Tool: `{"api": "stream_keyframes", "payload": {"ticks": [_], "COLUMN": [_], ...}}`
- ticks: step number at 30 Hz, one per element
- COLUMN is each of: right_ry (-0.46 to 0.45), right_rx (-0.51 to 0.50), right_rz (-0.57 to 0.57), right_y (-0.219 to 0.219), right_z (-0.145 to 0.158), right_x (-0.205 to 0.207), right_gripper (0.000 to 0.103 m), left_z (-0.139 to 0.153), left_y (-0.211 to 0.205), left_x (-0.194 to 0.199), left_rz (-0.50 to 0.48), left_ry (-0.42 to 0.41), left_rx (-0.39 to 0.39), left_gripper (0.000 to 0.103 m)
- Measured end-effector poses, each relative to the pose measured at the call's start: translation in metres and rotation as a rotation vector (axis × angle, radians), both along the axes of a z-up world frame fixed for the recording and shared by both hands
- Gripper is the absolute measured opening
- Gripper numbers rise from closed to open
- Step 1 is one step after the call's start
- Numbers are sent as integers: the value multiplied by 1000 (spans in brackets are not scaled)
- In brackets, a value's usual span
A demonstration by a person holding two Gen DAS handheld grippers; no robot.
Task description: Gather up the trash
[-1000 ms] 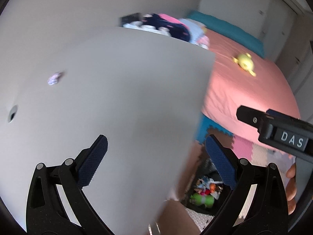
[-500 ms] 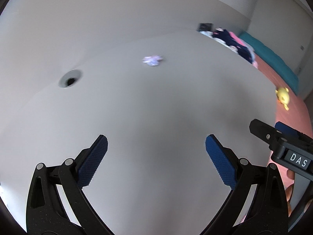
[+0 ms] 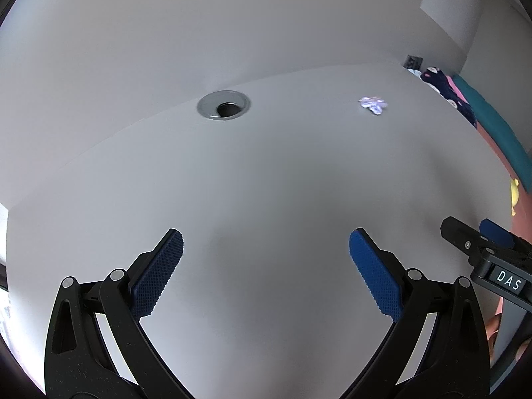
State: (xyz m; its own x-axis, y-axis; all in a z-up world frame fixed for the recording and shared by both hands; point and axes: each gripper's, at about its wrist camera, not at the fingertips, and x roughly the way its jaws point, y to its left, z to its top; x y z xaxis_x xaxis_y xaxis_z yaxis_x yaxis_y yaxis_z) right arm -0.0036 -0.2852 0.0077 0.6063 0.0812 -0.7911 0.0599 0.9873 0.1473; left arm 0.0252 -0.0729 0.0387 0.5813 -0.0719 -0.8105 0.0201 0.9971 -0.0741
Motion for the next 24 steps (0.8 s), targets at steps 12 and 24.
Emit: {"api": "stream_keyframes", "payload": {"ticks": [12, 24], "right_ry": [1, -36], "right_rx": [-61, -105], "right_rz": [4, -14], "right_y": [19, 22], "right_z": [-22, -25], "right_x": [7, 9], "right_gripper": [100, 100], "left_z": [-21, -28], "left_y": [-1, -4], "left_x": [21, 22], "left_rz": [-15, -10], "left_ry": [15, 11], "left_rx": [38, 87], "left_gripper": [97, 97]}}
